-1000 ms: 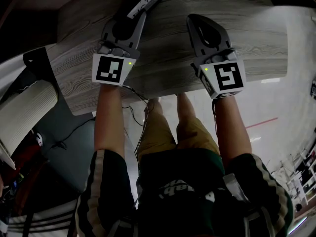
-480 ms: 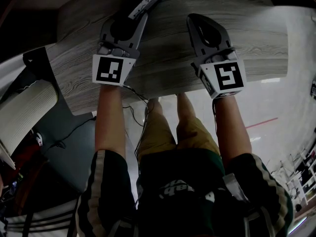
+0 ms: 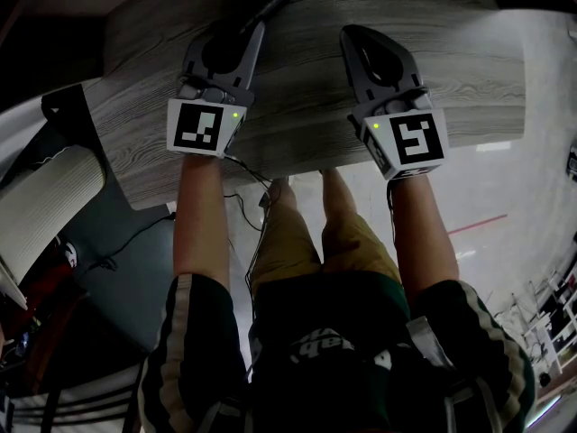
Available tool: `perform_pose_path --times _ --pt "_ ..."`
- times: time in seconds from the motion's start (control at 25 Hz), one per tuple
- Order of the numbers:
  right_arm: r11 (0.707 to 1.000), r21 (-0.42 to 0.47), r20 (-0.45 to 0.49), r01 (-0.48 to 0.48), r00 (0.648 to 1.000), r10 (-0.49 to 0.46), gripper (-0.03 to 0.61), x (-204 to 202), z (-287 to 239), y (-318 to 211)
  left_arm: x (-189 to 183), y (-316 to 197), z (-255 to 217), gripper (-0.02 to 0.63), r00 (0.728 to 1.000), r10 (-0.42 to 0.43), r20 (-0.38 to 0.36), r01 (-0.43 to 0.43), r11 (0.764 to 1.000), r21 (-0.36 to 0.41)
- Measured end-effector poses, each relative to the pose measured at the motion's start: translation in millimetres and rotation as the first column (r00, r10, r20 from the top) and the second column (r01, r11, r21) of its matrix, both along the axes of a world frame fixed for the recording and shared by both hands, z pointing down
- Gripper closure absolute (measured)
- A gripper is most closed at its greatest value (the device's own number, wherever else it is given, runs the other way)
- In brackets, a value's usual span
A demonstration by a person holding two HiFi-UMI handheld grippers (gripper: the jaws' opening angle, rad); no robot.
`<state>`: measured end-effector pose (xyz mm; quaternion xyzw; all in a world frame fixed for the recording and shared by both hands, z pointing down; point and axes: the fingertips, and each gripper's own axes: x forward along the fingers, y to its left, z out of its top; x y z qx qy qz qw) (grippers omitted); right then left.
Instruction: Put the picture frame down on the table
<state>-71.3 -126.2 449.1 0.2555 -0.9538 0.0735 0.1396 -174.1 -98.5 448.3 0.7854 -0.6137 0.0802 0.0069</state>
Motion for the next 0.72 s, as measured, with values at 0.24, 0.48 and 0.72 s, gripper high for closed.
perform_pose_path --times 0.24,0.48,0.72 --pt "1.0 -0.011 -0.02 -0.004 1.0 0.003 0.543 2.9 3.3 2.0 -7.2 -2.3 1.5 0.558 0.999 -0.03 -0.016 0.029 0.999 -0.023" --pt "1.0 0.002 -0.001 -0.009 1.0 0.009 0.543 2.5 2.7 0.5 -13.2 -5.2 2.1 0.558 0.999 -0.046 -0.024 0.045 0.999 -0.025" --pt "1.0 -0.01 -0.016 -0.005 1.0 0.005 0.543 4.3 5.0 1.5 -13.8 -6.4 6.9 0.552 0.999 -0.045 -0.012 0.044 0.999 -0.03"
